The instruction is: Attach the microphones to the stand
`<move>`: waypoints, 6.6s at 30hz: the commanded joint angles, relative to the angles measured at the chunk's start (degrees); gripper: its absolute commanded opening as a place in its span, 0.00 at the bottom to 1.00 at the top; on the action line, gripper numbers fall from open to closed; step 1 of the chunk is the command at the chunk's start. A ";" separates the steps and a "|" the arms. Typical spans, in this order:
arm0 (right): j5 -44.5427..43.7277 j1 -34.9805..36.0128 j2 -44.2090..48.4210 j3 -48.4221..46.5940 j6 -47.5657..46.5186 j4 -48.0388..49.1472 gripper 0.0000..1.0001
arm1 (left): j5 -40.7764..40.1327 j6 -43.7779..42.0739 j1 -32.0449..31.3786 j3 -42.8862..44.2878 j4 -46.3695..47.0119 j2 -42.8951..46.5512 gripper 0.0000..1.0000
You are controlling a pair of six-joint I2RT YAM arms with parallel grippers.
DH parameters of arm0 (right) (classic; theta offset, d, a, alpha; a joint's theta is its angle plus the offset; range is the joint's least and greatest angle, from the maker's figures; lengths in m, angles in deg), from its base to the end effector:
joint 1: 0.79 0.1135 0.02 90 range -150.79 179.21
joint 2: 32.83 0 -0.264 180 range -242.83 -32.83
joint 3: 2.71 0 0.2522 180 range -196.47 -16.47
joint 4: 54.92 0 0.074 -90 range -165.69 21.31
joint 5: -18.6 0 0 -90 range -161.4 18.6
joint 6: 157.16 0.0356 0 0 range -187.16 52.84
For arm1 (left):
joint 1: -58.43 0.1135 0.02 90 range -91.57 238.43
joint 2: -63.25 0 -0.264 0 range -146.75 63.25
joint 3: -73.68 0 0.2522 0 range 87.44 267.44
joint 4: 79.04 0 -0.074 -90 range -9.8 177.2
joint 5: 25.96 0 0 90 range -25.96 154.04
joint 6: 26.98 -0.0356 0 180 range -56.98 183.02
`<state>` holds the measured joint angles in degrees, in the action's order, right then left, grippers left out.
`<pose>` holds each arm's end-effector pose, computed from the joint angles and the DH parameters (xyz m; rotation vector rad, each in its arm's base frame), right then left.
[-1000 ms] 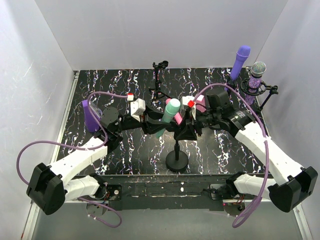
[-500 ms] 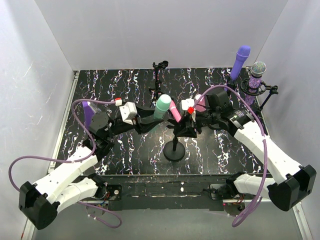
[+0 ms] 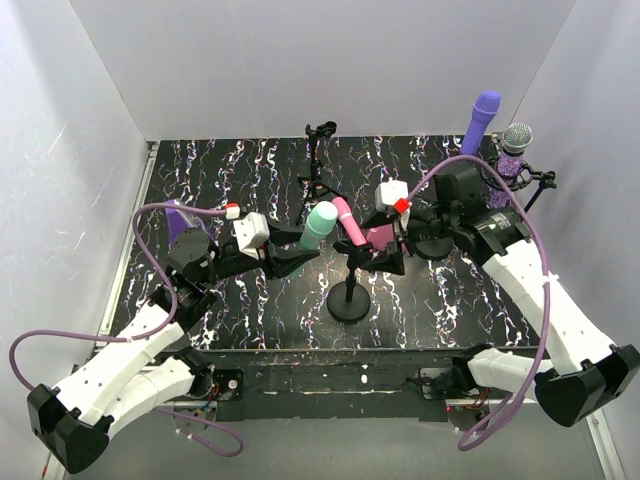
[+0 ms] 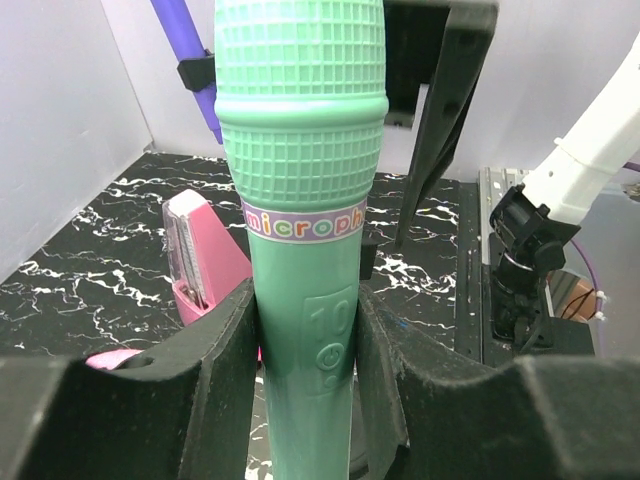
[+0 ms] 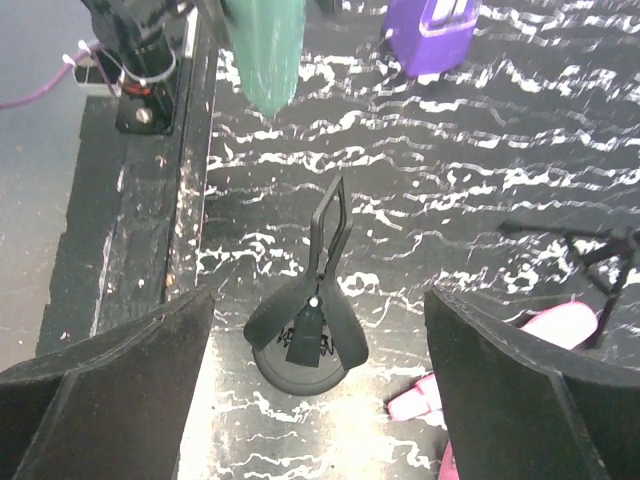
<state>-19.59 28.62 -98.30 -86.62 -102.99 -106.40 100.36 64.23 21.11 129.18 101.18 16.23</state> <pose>0.1867 0.1374 0.3811 -1.4879 1.3691 0.8887 0.1391 -0.1325 0.3594 0.9606 1.1878 -0.9902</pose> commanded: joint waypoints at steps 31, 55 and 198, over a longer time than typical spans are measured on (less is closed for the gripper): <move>7.25 7.77 -10.20 -26.18 37.59 13.10 0.69 | 5.08 12.15 -1.44 11.26 0.96 -8.61 0.00; 4.70 6.01 -10.20 -25.92 45.94 20.05 0.13 | 1.13 18.39 -1.61 0.01 3.16 -4.04 0.96; 19.55 -7.26 6.23 22.69 25.11 37.80 0.75 | 2.01 -9.83 -5.31 10.65 -20.31 -15.47 0.74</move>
<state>-0.33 21.80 -93.89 -62.29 -76.92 -68.28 104.27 52.91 15.93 140.28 78.71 -1.98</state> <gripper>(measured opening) 0.732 0.679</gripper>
